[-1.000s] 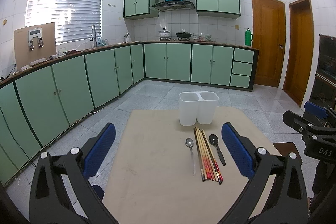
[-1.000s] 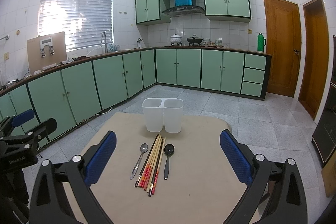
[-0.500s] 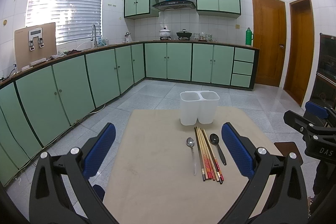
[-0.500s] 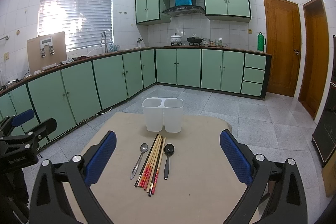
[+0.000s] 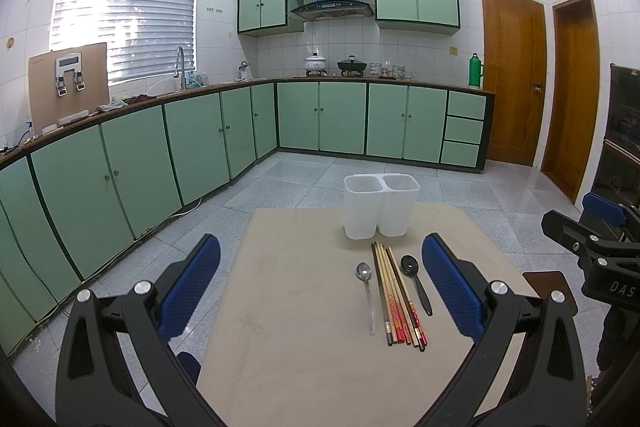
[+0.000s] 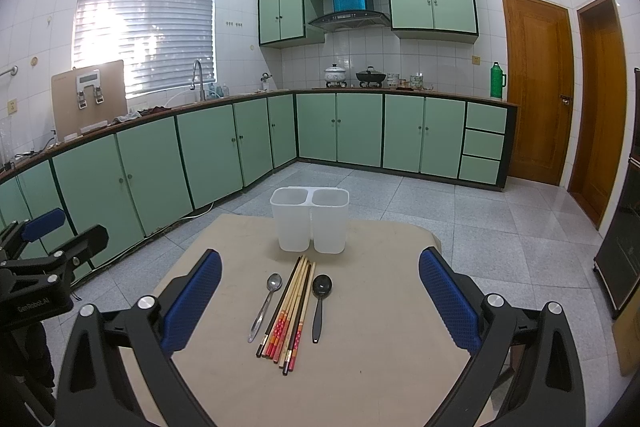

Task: Organize utensils

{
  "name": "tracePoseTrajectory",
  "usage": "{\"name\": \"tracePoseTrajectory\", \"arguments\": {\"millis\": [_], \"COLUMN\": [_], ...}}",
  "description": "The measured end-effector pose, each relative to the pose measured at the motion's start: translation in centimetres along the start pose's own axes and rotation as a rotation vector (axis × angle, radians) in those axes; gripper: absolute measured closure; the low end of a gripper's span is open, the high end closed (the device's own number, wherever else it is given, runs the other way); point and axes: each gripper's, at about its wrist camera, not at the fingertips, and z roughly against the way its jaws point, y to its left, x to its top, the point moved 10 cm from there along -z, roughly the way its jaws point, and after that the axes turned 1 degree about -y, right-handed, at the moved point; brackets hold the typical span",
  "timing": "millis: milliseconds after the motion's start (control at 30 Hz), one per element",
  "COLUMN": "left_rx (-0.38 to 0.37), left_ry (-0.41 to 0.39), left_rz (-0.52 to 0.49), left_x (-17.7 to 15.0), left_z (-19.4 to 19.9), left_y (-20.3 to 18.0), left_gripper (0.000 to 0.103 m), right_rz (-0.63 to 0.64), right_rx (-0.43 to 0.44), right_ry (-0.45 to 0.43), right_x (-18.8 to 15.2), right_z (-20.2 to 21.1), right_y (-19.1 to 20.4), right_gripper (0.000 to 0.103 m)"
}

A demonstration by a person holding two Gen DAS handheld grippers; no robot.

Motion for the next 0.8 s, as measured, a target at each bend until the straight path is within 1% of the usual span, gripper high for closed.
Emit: {"name": "tracePoseTrajectory", "arguments": {"millis": [567,733,800], "left_rx": [-0.002,-0.003,0.002], "left_ry": [0.002,0.01,0.019], "left_rz": [-0.001,0.0,-0.001], "left_x": [-0.1,-0.2,-0.4], "left_z": [0.0,0.1,-0.6], "left_y": [0.2,0.6,1.1], "left_gripper": [0.005,0.005,0.005], "right_rz": [-0.002,-0.002,-0.004], "right_rx": [0.0,-0.003,-0.007], "right_ry": [0.006,0.02,0.033], "right_x": [-0.1,0.2,-0.1], "right_z": [-0.1,-1.2,-1.8], "right_y": [0.5,0.3,0.0], "right_gripper": [0.006,0.006,0.006]}}
